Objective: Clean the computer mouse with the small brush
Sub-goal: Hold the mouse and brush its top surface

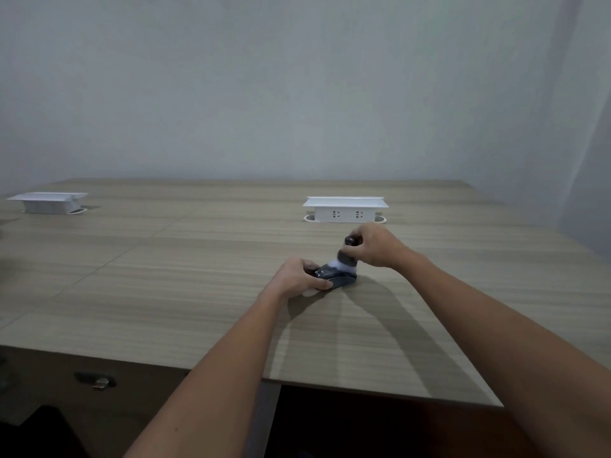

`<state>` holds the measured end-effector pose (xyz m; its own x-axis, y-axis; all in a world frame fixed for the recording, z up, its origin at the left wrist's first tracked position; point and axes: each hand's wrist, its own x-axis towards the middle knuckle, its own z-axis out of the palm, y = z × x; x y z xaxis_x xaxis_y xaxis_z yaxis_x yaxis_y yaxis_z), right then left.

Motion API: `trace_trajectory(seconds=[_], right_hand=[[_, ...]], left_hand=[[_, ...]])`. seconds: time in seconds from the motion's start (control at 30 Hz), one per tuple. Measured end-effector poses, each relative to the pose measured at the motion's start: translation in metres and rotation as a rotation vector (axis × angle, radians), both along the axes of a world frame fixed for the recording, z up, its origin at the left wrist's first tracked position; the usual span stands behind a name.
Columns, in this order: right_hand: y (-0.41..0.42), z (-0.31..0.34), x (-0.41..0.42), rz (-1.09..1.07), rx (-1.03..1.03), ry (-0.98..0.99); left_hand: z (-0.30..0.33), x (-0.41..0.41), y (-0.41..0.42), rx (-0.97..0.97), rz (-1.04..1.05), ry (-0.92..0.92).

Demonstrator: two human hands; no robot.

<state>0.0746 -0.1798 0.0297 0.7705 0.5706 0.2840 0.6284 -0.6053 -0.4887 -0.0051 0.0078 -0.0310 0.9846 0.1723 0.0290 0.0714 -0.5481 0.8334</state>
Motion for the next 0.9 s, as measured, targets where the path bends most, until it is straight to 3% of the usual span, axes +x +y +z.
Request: trace_trajectory(seconds=[0.23,0.37,0.53,0.67,0.9], right_hand=[[-0.010,-0.001,-0.004,0.016,0.062,0.095],[-0.011,0.000,0.001,-0.106,0.009,-0.039],[-0.009,0.001,-0.009,0.004,0.083,0.108],[-0.012,-0.002,-0.003,-0.124,0.043,-0.022],[-0.037,-0.029,-0.005,-0.186,0.269,0.146]], left_hand=[[-0.002,0.002,-0.001,0.014,0.012,-0.017],[-0.001,0.002,-0.003,0.031,0.016,-0.020],[-0.003,0.003,-0.004,0.031,0.036,-0.018],[-0.002,0.005,-0.004,0.067,0.041,0.005],[0.000,0.013,-0.005,0.126,0.033,-0.025]])
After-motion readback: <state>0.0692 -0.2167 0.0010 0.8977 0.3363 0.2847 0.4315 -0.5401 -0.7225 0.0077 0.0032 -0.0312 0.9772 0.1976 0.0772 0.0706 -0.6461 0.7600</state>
